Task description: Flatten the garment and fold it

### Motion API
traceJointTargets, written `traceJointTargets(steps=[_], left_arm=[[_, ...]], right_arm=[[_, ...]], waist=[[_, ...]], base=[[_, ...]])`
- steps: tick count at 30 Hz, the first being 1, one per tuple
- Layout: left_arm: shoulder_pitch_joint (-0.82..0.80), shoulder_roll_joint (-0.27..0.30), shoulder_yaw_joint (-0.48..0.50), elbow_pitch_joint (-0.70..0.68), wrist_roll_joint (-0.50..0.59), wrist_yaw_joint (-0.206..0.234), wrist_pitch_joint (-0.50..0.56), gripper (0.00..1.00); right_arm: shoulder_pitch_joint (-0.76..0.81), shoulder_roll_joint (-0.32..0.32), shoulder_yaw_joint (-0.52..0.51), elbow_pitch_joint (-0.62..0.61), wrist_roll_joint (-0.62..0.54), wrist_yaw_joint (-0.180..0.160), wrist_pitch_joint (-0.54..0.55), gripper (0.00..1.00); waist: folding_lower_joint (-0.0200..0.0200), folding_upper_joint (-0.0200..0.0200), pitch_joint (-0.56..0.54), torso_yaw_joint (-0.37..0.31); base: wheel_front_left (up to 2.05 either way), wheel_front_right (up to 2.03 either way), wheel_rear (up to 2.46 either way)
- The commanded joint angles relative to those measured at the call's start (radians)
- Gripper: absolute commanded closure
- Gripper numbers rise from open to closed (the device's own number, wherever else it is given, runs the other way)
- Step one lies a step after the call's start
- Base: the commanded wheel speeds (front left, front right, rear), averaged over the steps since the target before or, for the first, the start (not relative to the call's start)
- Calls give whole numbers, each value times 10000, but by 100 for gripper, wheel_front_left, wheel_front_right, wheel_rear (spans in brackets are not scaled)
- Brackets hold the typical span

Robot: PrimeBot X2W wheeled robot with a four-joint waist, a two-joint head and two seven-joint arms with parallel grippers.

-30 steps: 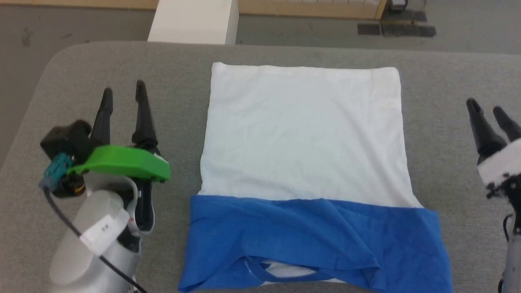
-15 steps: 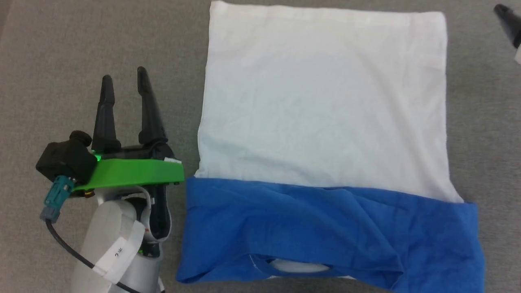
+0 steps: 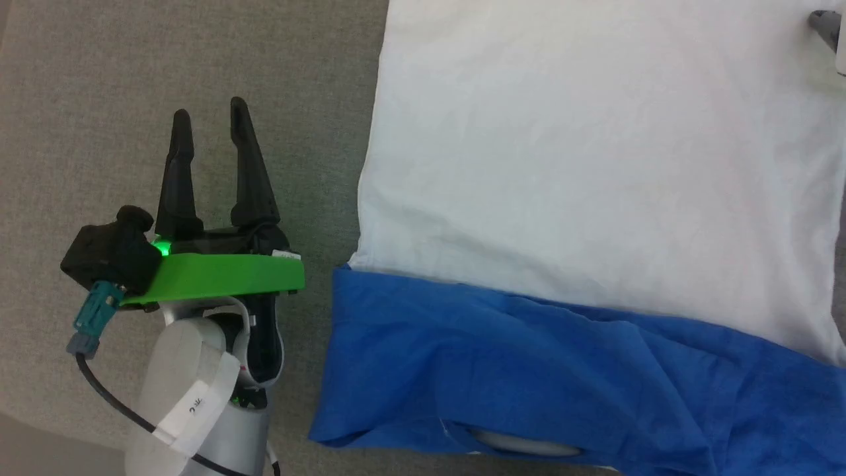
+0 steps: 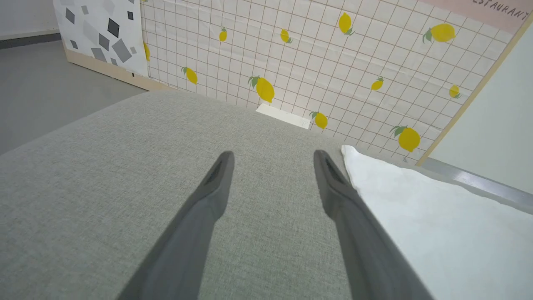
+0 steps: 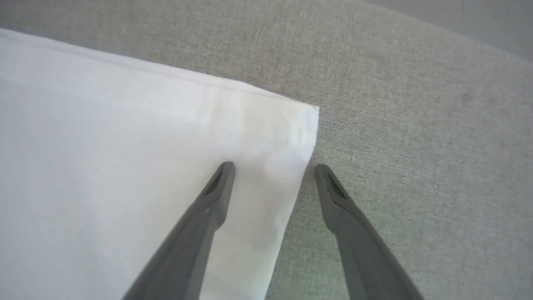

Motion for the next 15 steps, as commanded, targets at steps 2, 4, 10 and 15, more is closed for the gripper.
traceJointTargets(steps=[2,4,10,15], left_arm=[[-178,-61,47,19,19,-71,-37,0],[-187,-66,12,26,-56,-51,-37,0],[-199,-69,-65,54,-186,56,-37,0],[-449,-70,-102,299,-267,-290,-37,0]], right_arm=[[-135,-74,105,136,-112,-13,188,0],[-110,-110,186,199,-111,-13,283,0],[-63,-136,161,203,191,-13,702,100],[-192,-93,57,-71,464,-13,388,100]], waist=[[-2,0,287,243],[-2,0,328,252],[-2,0,356,203],[-2,0,157,22]], base=[[0,0,0],[0,0,0],[0,0,0],[0,0,0]])
